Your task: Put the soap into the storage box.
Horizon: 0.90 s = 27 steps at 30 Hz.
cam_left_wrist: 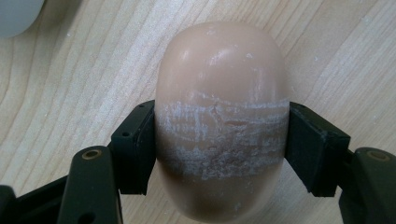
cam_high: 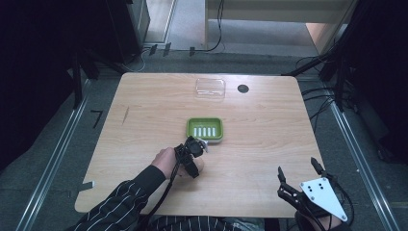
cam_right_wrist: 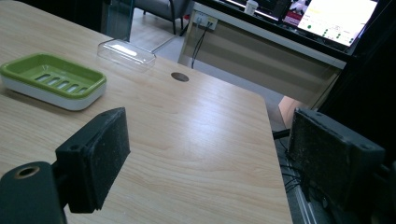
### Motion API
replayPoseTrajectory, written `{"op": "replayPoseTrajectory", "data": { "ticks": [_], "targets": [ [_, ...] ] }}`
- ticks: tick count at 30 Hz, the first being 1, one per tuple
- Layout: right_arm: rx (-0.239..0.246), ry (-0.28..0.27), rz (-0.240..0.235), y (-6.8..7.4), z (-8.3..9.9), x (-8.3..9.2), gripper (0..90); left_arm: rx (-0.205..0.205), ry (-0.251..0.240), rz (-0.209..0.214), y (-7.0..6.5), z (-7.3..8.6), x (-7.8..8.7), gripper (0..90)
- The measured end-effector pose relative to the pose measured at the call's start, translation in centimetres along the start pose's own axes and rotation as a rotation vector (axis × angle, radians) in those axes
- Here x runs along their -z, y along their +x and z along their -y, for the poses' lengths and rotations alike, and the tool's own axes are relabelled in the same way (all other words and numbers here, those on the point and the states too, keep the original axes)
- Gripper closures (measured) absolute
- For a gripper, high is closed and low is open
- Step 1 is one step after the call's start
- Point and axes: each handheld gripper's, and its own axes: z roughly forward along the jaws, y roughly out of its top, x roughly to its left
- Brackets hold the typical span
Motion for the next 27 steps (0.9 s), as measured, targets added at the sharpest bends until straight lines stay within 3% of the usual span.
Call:
{"op": "replayPoseTrajectory", "data": {
  "ticks": [27],
  "targets": [
    [-0.003, -0.006, -0.001, -0.02, 0.0, 0.0, 13.4, -0.046, -0.021, -0.001, -0.11, 0.34, 0.66, 33.6]
  ]
}}
